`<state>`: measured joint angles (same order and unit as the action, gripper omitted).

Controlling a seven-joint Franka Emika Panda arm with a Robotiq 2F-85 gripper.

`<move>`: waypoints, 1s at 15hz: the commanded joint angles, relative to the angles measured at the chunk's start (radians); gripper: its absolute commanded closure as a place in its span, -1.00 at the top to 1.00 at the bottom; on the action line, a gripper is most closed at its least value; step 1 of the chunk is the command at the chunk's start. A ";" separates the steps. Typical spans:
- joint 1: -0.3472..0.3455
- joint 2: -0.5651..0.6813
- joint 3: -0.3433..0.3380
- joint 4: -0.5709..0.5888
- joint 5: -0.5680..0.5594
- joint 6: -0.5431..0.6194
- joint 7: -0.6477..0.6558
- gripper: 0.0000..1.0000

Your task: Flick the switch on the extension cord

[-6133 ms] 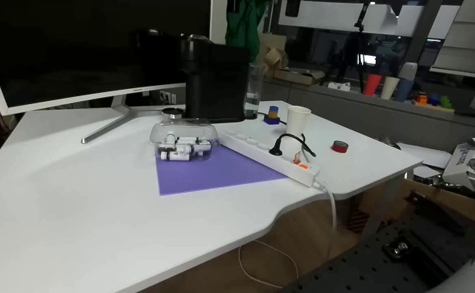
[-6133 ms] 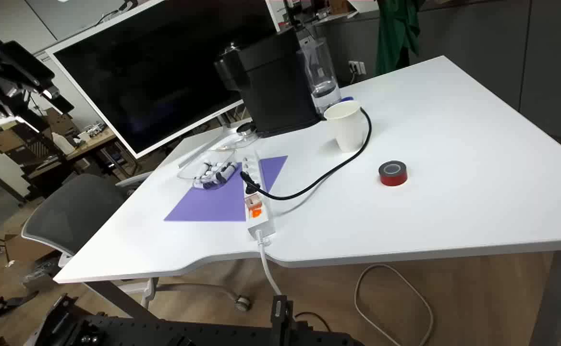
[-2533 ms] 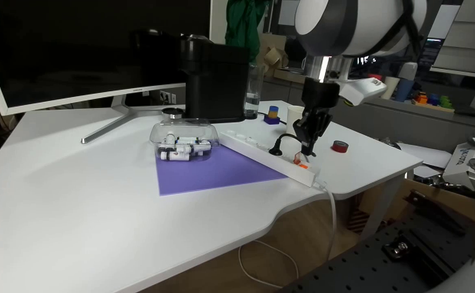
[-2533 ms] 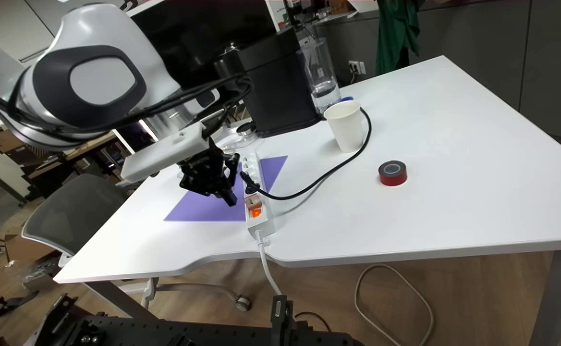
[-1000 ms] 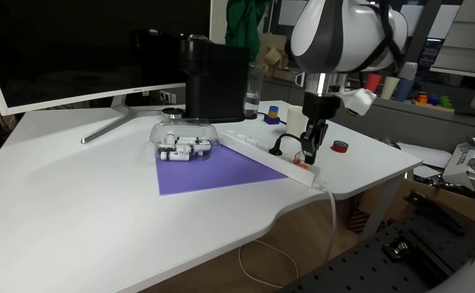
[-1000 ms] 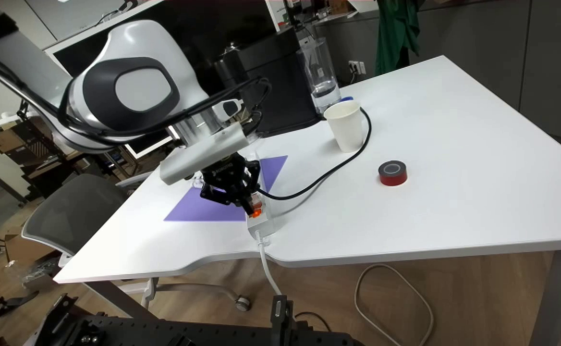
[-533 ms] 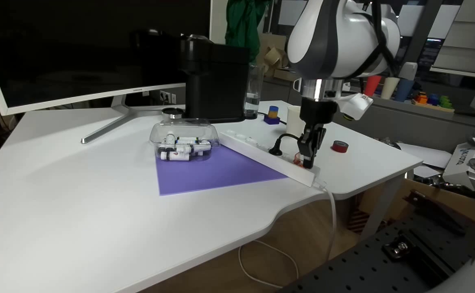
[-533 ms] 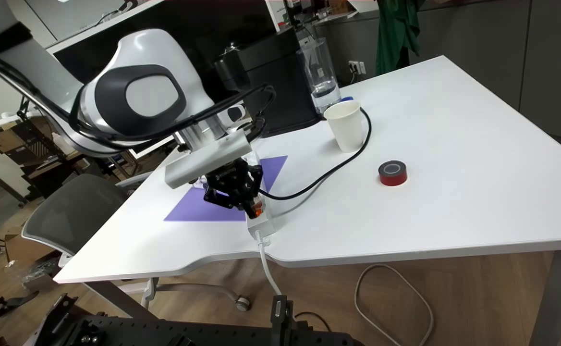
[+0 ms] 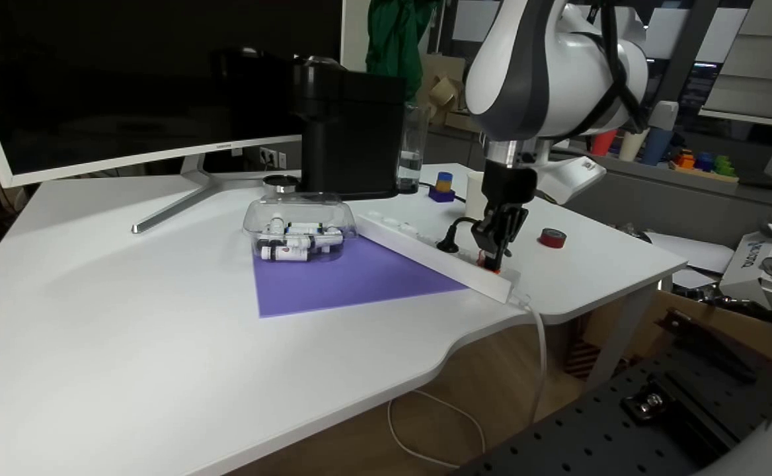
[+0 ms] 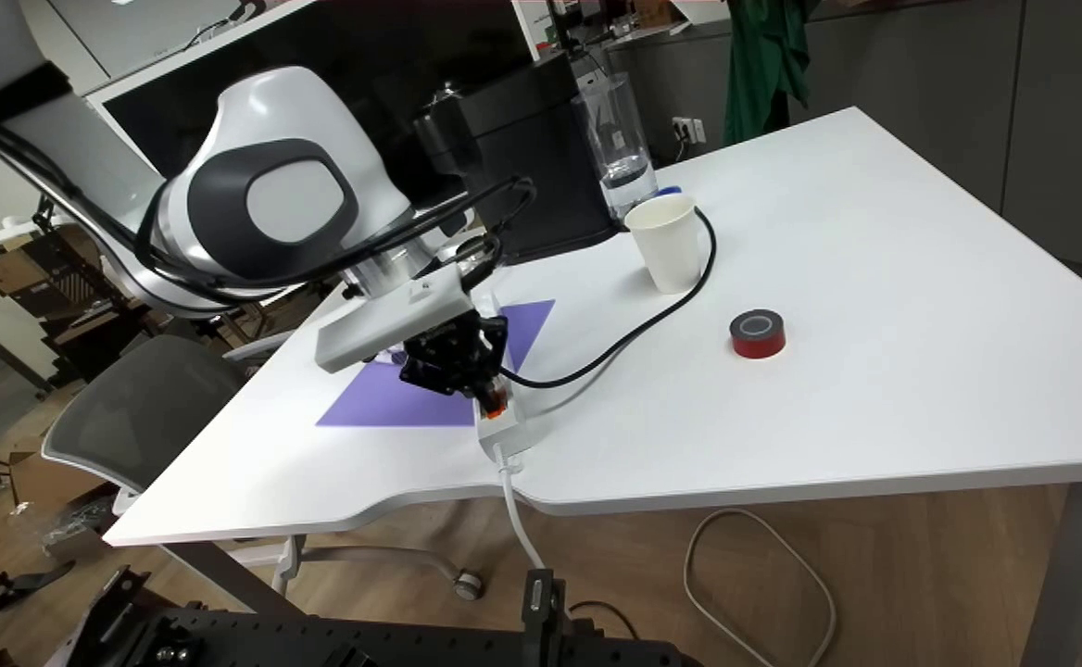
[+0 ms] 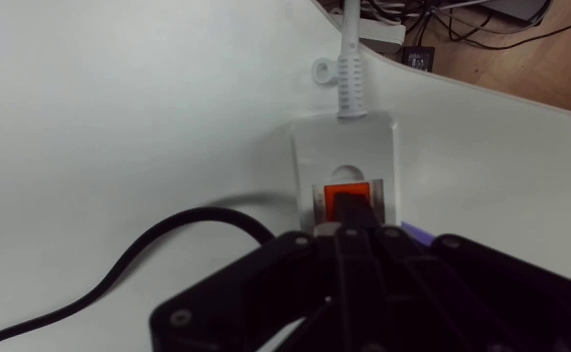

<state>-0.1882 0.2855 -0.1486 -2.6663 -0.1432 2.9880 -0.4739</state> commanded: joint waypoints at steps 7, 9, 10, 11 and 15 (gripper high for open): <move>0.160 0.058 -0.128 0.006 -0.139 0.030 0.234 -1.00; 0.231 0.084 -0.184 0.013 -0.187 0.018 0.299 -1.00; 0.260 0.091 -0.207 0.012 -0.208 0.019 0.328 -1.00; 0.272 0.085 -0.215 0.009 -0.215 0.016 0.342 -1.00; 0.260 -0.006 -0.212 -0.022 -0.206 -0.034 0.345 -1.00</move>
<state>0.0682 0.3025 -0.3678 -2.6689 -0.3343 2.9893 -0.1834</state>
